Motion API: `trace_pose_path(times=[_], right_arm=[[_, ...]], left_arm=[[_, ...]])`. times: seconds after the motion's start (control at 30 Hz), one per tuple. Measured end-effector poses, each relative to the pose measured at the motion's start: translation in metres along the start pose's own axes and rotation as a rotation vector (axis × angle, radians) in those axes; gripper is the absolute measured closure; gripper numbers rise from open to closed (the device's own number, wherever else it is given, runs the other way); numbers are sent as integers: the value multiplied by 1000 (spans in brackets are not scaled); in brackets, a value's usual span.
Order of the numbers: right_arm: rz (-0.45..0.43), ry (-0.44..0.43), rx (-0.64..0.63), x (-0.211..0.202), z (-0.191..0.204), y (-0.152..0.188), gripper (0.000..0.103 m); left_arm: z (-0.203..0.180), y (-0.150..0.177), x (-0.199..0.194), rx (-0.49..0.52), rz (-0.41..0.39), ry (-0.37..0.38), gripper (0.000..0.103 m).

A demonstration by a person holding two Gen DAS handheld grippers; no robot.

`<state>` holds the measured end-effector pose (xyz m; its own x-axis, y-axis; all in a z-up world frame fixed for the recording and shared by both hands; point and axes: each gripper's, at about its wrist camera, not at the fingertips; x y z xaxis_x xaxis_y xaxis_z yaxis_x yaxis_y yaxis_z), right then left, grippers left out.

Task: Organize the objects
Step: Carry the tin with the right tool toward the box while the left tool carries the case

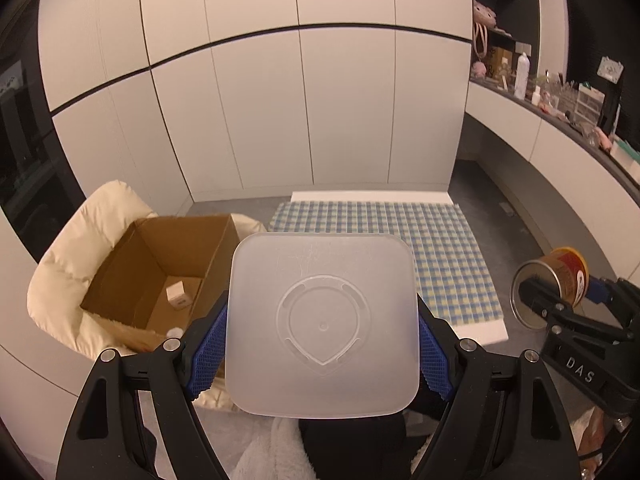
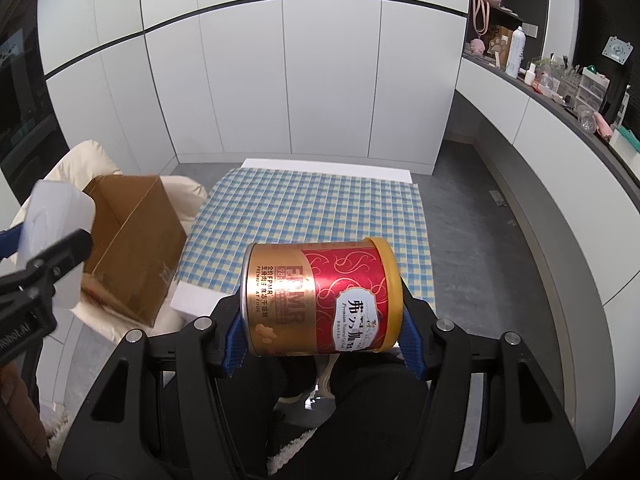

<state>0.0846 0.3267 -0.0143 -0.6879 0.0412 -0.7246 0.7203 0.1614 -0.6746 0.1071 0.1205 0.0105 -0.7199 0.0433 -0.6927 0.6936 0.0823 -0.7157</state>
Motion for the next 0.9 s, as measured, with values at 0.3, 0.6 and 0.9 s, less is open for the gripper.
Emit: trace_pose_path(times=[0.3,0.6,0.9], right_arm=[[31,-11,7,-3,14,31,39],[47,1,19,-7,13,39,39],[59,1,15,3,14,36,39]], left_arm=[[15,24,4,-20,62,16,22],[15,26,6,-12,61,5,22],[20,21,12,-18,25,-29,22]])
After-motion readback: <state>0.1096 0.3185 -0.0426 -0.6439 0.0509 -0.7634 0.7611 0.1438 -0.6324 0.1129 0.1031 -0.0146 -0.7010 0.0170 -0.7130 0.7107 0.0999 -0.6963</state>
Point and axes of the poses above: each gripper's, at about its wrist camera, not at the fingertips, and x roughly the way its jaws point, z to its left, y to its underside, and after that the axes turned 12 degrees about -x, right-handed
